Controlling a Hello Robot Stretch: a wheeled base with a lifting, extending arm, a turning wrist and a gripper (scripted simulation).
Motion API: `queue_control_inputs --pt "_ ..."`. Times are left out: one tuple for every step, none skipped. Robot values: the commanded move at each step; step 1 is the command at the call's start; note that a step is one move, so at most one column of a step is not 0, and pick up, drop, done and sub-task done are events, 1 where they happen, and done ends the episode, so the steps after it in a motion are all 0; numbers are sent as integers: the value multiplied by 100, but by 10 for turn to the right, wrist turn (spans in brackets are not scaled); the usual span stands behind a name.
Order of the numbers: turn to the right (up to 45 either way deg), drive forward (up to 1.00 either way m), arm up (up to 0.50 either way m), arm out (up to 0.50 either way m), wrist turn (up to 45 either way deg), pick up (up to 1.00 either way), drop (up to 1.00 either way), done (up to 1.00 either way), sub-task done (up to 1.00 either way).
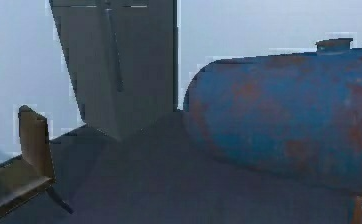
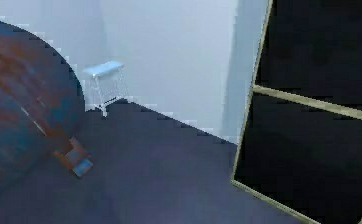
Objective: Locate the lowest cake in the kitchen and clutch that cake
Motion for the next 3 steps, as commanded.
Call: queue_control_inputs --pt "0 90 0 0 0 0 0 0 0" --pt "-450 0 0 0 0 0 0 0 0" --pt "-60 0 0 0 0 0 0 0 0"
